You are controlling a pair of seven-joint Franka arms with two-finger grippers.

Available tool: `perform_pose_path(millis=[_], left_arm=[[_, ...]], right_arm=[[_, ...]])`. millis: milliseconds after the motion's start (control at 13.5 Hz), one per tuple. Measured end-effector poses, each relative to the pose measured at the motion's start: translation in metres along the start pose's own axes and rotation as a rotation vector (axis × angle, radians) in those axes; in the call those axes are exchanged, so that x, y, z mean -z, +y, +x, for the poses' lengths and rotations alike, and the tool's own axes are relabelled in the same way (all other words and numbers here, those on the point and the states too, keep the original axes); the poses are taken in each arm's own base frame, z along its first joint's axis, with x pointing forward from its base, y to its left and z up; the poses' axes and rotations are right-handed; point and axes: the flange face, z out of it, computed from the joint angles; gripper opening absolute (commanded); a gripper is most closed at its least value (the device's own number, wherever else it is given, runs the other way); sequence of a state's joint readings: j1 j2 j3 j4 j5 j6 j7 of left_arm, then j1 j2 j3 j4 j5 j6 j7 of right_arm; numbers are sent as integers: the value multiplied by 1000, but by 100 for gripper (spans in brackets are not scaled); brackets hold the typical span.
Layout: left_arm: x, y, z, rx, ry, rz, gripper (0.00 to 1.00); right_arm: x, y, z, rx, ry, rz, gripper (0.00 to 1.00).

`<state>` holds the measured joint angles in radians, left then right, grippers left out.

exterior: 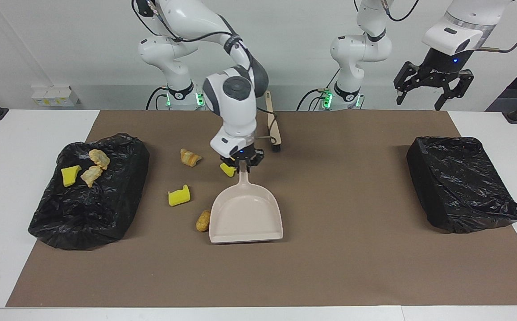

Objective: Sweep and dump trash in bin
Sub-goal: 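Return the dustpan to the table center with the right gripper and release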

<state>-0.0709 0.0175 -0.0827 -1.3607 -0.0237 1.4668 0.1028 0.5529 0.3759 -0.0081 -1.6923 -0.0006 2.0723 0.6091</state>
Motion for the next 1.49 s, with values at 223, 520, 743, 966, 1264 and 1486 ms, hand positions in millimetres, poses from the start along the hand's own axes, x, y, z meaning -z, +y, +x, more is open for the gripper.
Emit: perform_pose_path(millis=[223, 520, 743, 966, 1264, 1486], left_arm=[[0, 0, -1, 0, -5, 0, 100], [1, 0, -2, 1, -5, 0, 100], [1, -1, -2, 2, -5, 0, 100], [1, -1, -2, 2, -5, 0, 100], [0, 5, -2, -9, -5, -1, 100], [1, 22, 3, -40, 27, -1, 100]], right_arm=[[-20, -25, 14, -56, 9, 5, 100], [-17, -17, 18, -70, -6, -9, 100], [14, 0, 18, -80, -20, -19, 100], [44, -8, -16, -58, -46, 30, 100], [57, -45, -105, 53, -81, 37, 100], [53, -69, -177, 112, -108, 46, 100]])
